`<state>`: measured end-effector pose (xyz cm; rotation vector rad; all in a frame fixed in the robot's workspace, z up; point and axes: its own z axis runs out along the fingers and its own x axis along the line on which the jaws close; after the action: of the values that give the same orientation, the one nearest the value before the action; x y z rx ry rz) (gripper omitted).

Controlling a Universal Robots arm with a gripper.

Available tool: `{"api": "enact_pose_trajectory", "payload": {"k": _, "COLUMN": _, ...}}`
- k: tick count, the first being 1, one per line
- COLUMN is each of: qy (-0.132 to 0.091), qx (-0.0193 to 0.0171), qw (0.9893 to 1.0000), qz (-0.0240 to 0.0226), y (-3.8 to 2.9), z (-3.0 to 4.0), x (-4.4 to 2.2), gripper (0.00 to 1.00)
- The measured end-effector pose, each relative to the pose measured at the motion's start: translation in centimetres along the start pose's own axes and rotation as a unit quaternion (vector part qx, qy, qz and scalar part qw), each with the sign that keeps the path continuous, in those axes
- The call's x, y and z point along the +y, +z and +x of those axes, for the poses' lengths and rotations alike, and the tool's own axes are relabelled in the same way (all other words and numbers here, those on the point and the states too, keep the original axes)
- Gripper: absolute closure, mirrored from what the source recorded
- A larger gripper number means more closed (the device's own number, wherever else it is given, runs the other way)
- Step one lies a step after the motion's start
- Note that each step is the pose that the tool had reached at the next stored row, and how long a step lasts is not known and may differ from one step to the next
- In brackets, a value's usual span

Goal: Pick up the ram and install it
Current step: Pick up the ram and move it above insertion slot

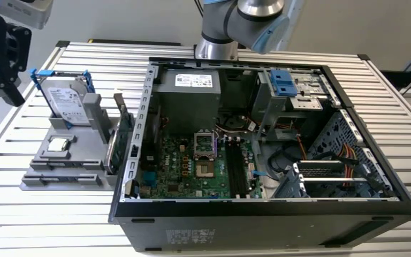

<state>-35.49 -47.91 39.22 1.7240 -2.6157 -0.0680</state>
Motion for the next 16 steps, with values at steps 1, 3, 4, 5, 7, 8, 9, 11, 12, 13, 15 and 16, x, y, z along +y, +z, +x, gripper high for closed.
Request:
{"api": "enact_pose_trajectory", "payload": {"k": 1, "qy": -0.007, "qx": 0.0000, "qw": 1.0000, "qz": 0.0005, "y": 0.00, "z": 0.00, "x": 0.00, "gripper": 1.00}}
{"api": "enact_pose_trajectory", "payload": {"k": 3, "qy": -0.022, "qx": 0.0000, "qw": 0.9998, "qz": 0.0018, "y": 0.00, "z": -0.01, "x": 0.00, "gripper": 1.00}}
{"api": "enact_pose_trajectory", "payload": {"k": 4, "qy": -0.036, "qx": 0.0000, "qw": 0.9994, "qz": 0.0029, "y": -0.01, "z": -0.01, "x": 0.00, "gripper": 1.00}}
{"api": "enact_pose_trajectory", "payload": {"k": 5, "qy": -0.042, "qx": 0.0001, "qw": 0.9991, "qz": 0.0033, "y": -0.01, "z": -0.01, "x": 0.00, "gripper": 1.00}}
{"api": "enact_pose_trajectory", "payload": {"k": 7, "qy": -0.054, "qx": 0.0002, "qw": 0.9985, "qz": 0.0036, "y": 0.01, "z": 0.00, "x": 0.00, "gripper": 1.00}}
{"api": "enact_pose_trajectory", "payload": {"k": 8, "qy": -0.060, "qx": 0.0004, "qw": 0.9982, "qz": 0.0036, "y": 0.01, "z": 0.00, "x": 0.00, "gripper": 1.00}}
{"api": "enact_pose_trajectory", "payload": {"k": 9, "qy": -0.066, "qx": 0.0006, "qw": 0.9978, "qz": 0.0035, "y": 0.01, "z": 0.00, "x": 0.00, "gripper": 1.00}}
{"api": "enact_pose_trajectory", "payload": {"k": 11, "qy": -0.079, "qx": 0.0010, "qw": 0.9968, "qz": 0.0033, "y": 0.02, "z": 0.00, "x": 0.00, "gripper": 1.00}}
{"api": "enact_pose_trajectory", "payload": {"k": 12, "qy": -0.086, "qx": 0.0013, "qw": 0.9963, "qz": 0.0032, "y": 0.02, "z": 0.00, "x": 0.00, "gripper": 1.00}}
{"api": "enact_pose_trajectory", "payload": {"k": 13, "qy": -0.093, "qx": 0.0016, "qw": 0.9957, "qz": 0.0030, "y": 0.01, "z": 0.00, "x": 0.00, "gripper": 1.00}}
{"api": "enact_pose_trajectory", "payload": {"k": 15, "qy": -0.108, "qx": 0.0021, "qw": 0.9942, "qz": 0.0028, "y": 0.02, "z": 0.00, "x": 0.00, "gripper": 1.00}}
{"api": "enact_pose_trajectory", "payload": {"k": 16, "qy": -0.114, "qx": 0.0023, "qw": 0.9934, "qz": 0.0027, "y": 0.02, "z": 0.00, "x": 0.00, "gripper": 1.00}}
